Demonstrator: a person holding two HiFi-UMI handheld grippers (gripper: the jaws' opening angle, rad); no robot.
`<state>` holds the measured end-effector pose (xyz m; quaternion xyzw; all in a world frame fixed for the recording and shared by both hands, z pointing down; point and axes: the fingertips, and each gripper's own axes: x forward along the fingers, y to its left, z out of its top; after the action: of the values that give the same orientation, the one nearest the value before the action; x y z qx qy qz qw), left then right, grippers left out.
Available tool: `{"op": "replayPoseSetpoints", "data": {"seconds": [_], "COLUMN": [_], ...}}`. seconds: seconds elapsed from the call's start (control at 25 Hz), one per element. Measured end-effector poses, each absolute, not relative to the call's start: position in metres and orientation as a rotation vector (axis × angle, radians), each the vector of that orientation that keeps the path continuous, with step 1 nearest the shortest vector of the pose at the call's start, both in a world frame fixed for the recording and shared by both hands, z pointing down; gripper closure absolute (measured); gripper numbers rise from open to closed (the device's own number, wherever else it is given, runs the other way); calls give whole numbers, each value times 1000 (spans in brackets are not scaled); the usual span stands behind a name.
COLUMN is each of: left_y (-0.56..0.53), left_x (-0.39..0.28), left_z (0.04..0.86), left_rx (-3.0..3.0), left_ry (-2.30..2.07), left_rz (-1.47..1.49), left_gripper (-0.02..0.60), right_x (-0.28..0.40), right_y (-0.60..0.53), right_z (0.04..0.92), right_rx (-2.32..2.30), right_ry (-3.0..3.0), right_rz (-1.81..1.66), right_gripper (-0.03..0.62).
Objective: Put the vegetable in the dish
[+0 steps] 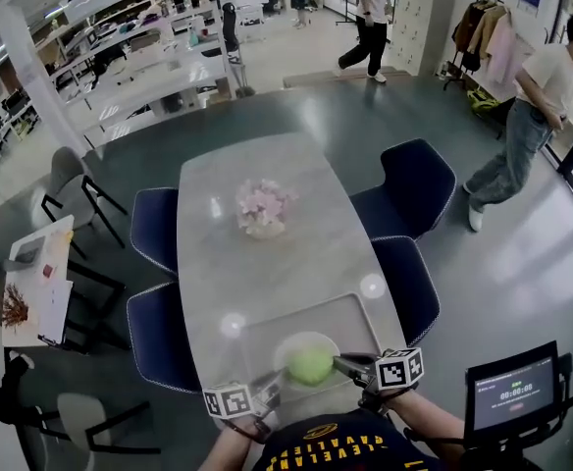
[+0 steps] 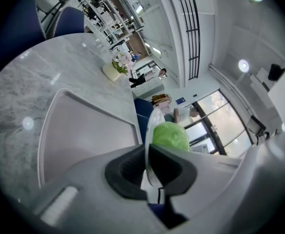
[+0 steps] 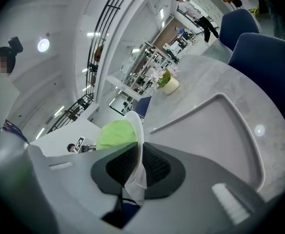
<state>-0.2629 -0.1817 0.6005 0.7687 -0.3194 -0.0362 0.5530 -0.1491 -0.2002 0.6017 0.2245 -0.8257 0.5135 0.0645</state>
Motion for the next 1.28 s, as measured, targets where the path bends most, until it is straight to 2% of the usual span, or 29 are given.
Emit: {"op": "replayPoseSetpoints", "data": {"seconds": [0.32,1.28], "left_y": [-203,-216], "left_x": [-236,-237], "left_z": [616,667], "left_rx": [1800,1701], "left_ry": [-765,-787], "left_rz": [-43,-13], "left_gripper": [565,565], "right_x": [-125,-125], "right_y": [-222,-238], "right_z": [620,674], "right_rx": [645,684], "right_ry": [-2443,-2326], "right_rz": [1580,1650], "right_gripper": [560,557]}}
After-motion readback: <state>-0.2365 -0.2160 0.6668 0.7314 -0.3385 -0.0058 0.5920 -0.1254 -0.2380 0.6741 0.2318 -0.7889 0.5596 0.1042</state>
